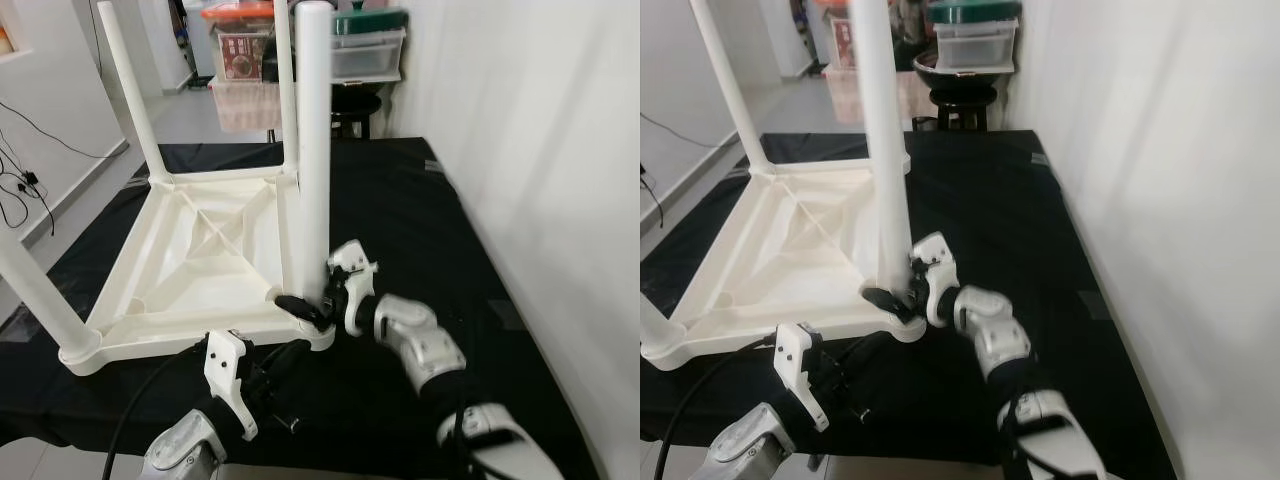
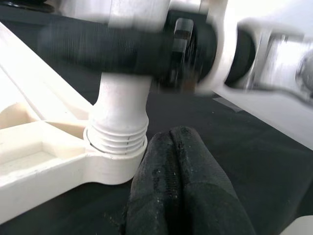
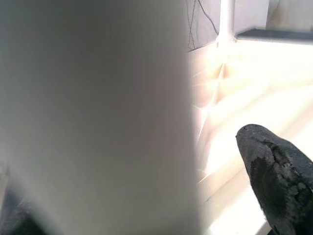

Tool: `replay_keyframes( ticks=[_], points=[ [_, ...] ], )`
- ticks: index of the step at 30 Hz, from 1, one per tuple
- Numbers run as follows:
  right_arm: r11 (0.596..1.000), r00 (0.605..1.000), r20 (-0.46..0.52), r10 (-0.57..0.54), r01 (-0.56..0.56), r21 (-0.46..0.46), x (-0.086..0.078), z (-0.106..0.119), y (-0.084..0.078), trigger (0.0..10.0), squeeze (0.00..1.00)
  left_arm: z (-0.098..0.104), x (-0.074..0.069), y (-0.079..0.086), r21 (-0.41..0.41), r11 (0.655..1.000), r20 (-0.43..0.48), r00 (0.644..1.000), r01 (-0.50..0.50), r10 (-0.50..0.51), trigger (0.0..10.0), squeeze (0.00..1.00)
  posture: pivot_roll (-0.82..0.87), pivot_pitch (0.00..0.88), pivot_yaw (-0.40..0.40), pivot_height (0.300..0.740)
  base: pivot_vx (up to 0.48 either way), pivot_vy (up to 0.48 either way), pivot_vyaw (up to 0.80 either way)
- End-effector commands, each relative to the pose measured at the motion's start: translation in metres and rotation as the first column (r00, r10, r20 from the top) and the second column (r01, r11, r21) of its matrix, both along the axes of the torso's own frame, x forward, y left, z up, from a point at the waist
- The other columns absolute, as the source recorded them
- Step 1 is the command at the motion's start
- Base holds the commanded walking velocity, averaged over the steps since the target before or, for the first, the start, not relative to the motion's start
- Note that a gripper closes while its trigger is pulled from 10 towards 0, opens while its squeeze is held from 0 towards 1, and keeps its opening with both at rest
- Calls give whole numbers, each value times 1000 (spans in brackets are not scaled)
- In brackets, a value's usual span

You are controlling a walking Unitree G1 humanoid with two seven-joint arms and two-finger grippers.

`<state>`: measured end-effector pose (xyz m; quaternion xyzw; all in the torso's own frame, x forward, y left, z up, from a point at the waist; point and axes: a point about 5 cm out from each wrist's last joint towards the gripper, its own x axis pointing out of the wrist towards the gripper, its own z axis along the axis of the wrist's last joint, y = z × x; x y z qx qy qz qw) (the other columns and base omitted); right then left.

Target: Building children table

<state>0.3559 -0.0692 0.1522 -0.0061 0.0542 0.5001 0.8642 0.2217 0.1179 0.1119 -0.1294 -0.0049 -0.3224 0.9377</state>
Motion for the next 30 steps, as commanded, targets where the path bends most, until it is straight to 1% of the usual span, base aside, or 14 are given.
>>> replay_keyframes(
  ticks=[1, 3, 4, 5, 9, 11, 12, 20, 22, 25, 26, 28, 29, 30],
  points=[
    [998, 998, -22, 63, -64, -27, 2, 0, 4, 10000, 0, -4, 1, 0, 3, 1000, -22, 1000, -1, 1, 10000, 0, 10, 0, -8, 740, 0, 0, 0],
    [993, 993, -27, 112, -113, -22, 5, 3, 2, 10000, 0, -4, 1, 0, 2, 1000, -22, 1000, 0, 0, 10000, 0, 23, 0, -14, 740, 0, 0, 0],
    [985, 985, -28, 170, -171, -19, 4, 5, 1, 10000, 0, -4, 1, 0, 2, 1000, -22, 1000, 0, 0, 10000, 0, 23, 0, -14, 740, 0, 0, 0],
    [985, 985, -28, 170, -171, -19, 4, 5, 1, 10000, 0, -4, 1, 0, 2, 1000, -22, 1000, 0, 0, 10000, 0, 23, 0, -14, 740, 0, 0, 0],
    [943, 942, -61, 329, -331, -21, 3, 10, -1, 10000, 0, -4, 1, 0, 1, 1000, -23, 1000, -2, 2, 10000, 0, 34, 0, -20, 740, 0, 0, 0],
    [937, 935, -70, 348, -350, -13, 3, 10, -1, 10000, 0, -4, 1, 0, 1, 1000, -23, 1000, -2, 2, 10000, 0, 34, 0, -20, 740, 0, 0, 0],
    [932, 930, -79, 360, -362, -11, 3, 11, 0, 0, 0, -4, 0, -1, 3, 1000, -23, 1000, -1, 1, 10000, 0, 39, 0, -21, 740, 0, 0, 0],
    [922, 919, -96, 383, -387, -19, 3, 9, -3, 0, 0, -4, 0, -2, 5, 1000, -22, 1000, -1, 2, 10000, 0, 43, 0, -24, 740, 0, 0, 0],
    [941, 938, -79, 337, -338, -11, 4, 6, -9, 0, 0, -4, -1, -2, 4, 1000, -21, 1000, 0, 1, 10000, 0, 36, 0, -23, 740, 0, 0, 0],
    [949, 947, -73, 314, -315, -1, 4, 4, -12, 0, 0, -4, -1, -2, 4, 1000, -21, 1000, 0, 0, 10000, 0, 36, 0, -23, 740, 0, 0, 0],
    [959, 957, -63, 284, -285, -5, 4, 0, -19, 0, 0, -4, -1, -3, 3, 1000, -21, 1000, 0, 0, 10000, 0, 34, 0, -23, 740, 0, 0, 0],
    [959, 957, -63, 284, -285, -5, 4, 0, -19, 0, 0, -4, -1, -3, 3, 1000, -21, 1000, 0, 0, 10000, 0, 34, 0, -23, 740, 0, 0, 0],
    [976, 974, -63, 218, -220, -12, 4, -5, -27, 0, 0, -4, -2, -3, 3, 1000, -22, 1000, 1, -1, 10000, 0, 32, 0, -23, 740, 0, 0, 0],
    [976, 974, -63, 218, -220, -12, 4, -5, -27, 0, 0, -4, -2, -3, 3, 1000, -22, 1000, 1, -1, 10000, 0, 32, 0, -23, 740, 0, 0, 0]
  ],
)
